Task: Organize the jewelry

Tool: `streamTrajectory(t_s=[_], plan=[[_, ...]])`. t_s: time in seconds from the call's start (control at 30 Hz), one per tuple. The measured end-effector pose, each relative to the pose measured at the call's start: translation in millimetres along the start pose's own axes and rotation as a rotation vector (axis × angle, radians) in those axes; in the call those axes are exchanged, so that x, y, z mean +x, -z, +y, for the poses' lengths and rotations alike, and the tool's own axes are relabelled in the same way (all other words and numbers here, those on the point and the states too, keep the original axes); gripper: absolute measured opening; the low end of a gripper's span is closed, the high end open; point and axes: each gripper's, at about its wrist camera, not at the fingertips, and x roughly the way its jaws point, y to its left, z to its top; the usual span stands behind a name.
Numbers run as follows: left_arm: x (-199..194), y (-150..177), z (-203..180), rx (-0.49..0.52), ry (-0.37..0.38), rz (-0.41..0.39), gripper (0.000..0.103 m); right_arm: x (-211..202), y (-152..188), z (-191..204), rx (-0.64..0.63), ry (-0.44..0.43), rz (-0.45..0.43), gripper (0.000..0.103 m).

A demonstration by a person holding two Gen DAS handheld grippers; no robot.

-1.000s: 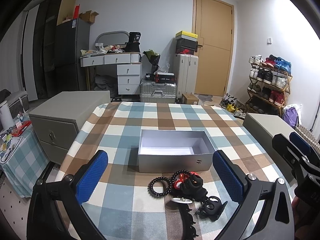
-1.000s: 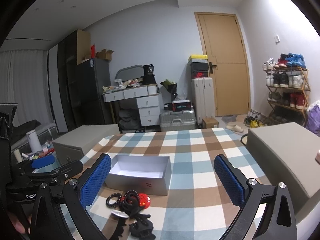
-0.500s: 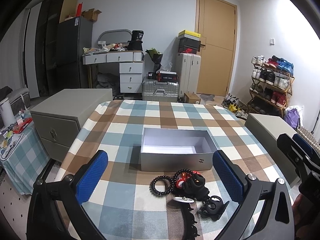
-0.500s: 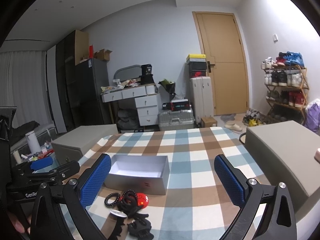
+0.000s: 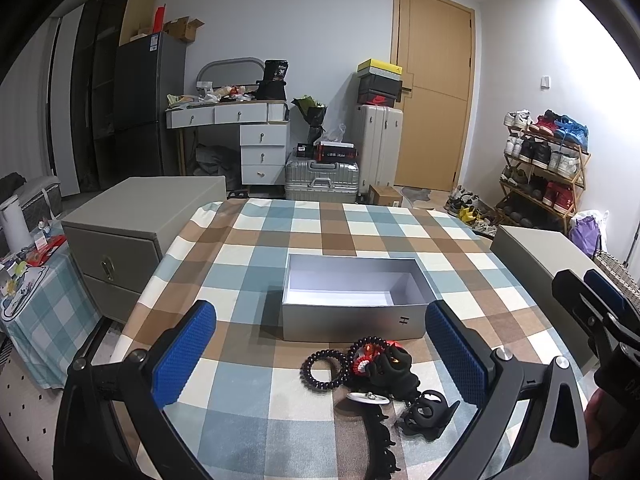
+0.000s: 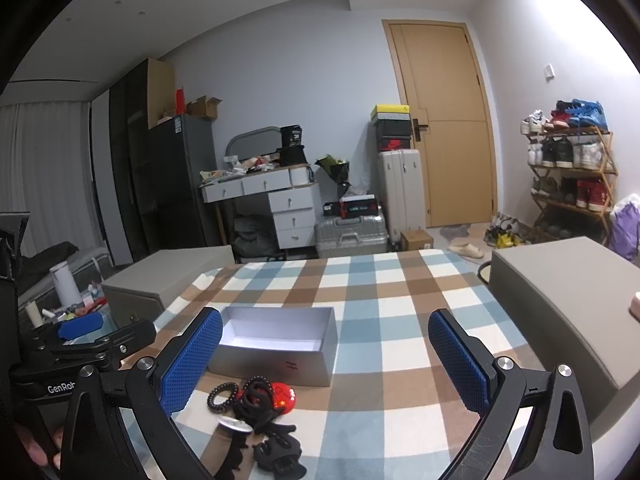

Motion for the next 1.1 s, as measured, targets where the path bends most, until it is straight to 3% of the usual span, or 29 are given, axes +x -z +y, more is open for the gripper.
streamTrajectory(t_s=[0.9,0.97,1.1], plan=[[11,6,-5,-0.001,0.048,0.078,0.102,6,6,-6,0.007,0.005,0.026,0.103],[16,9,-5,-0.002,0.069,0.102,0.102,6,7,-6,0.001,0.007,0.024,0.103],[42,29,-6,-0.011,0.125,0.226,0.102,12,12,-10,0.008,0.02,0.048,0.103]])
